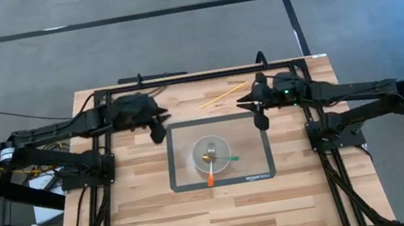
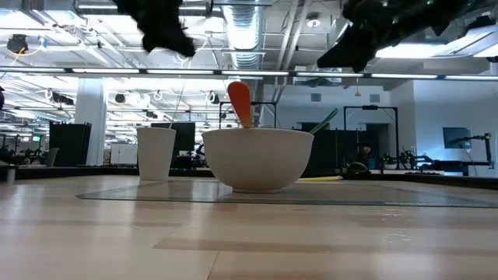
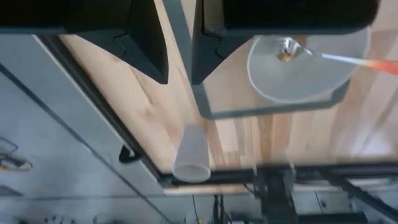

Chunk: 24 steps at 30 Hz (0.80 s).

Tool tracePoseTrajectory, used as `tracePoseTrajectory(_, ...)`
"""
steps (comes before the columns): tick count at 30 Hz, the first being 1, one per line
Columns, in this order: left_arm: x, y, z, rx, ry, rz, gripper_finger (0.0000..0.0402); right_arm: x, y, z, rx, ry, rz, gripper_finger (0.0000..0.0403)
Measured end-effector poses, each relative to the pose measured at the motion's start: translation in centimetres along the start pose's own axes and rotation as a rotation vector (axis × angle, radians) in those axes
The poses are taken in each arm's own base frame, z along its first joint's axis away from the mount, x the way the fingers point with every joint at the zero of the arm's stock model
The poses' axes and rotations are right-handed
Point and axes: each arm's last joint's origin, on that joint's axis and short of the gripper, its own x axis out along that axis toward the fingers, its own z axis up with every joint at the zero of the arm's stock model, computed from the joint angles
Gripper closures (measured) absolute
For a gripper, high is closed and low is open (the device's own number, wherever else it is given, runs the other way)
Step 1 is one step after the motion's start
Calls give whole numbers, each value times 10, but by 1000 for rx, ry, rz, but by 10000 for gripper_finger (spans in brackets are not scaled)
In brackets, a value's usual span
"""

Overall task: Pick & Place Utensil
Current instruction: Put the white cup on the transparent placemat to the top left of the white bowl

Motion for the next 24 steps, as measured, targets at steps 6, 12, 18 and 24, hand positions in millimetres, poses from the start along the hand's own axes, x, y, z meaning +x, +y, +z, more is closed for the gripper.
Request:
tracePoseTrajectory(6, 29, 40, -31, -154, 294, 205, 300, 17, 1, -10, -39, 72, 8, 339)
tracePoseTrajectory(12, 57, 44, -55, -157, 418, 215, 300, 20, 1, -12, -59, 86, 10, 339)
tracePoseTrajectory(18, 71, 44, -65, -141, 449, 249, 300, 16, 1, -9, -60, 65, 8, 339)
tracePoseTrajectory(24, 76, 45, -67, -116, 456, 300, 310, 16, 1, -9, -60, 68, 10, 339)
